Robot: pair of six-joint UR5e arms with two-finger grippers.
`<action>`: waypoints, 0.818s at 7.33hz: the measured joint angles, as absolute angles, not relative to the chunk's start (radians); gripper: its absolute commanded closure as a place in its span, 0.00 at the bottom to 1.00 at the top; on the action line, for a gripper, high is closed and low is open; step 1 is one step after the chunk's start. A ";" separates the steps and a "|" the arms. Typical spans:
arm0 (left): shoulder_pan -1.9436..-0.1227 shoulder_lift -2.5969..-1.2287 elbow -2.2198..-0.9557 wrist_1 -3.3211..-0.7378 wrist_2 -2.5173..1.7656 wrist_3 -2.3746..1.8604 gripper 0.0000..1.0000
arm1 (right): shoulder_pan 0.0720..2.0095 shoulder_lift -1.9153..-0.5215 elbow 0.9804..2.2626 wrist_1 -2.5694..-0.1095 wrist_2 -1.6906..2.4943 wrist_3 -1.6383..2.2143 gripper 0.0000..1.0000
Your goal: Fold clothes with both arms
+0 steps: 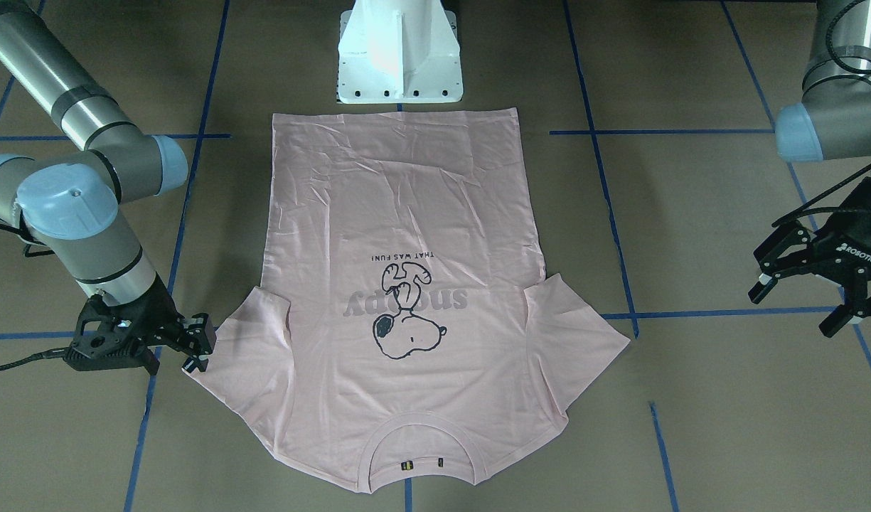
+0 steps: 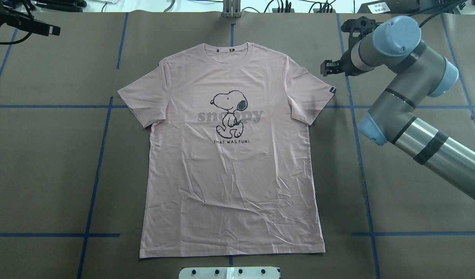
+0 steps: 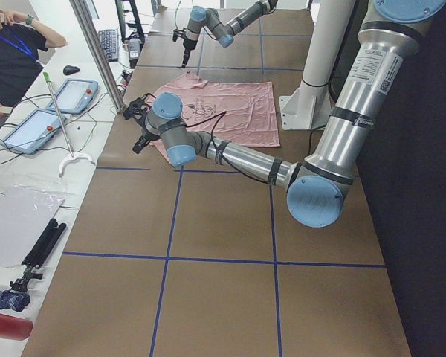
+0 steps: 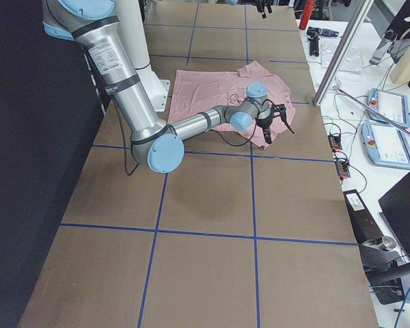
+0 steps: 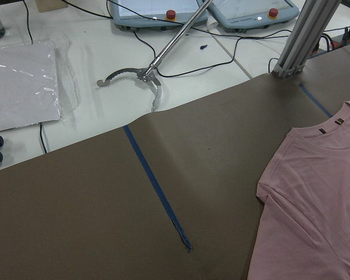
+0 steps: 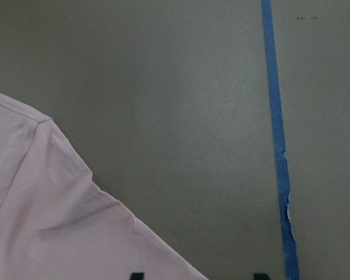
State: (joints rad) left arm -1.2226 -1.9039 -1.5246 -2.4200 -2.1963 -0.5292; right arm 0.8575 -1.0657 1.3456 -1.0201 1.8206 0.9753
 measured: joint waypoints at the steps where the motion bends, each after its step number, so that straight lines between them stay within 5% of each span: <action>1: -1.223 -1.903 -1.529 -2.420 -2.196 -0.529 0.00 | 0.845 -1.071 1.329 -0.996 1.800 0.987 0.39; 6: -1.223 -1.900 -1.533 -2.421 -2.195 -0.526 0.00 | 0.829 -1.100 1.319 -0.955 1.787 1.018 0.39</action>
State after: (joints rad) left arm -1.2226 -1.9003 -1.5327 -2.4206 -2.1953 -0.5257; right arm 0.8290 -1.0999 1.3188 -0.9546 1.7871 1.0185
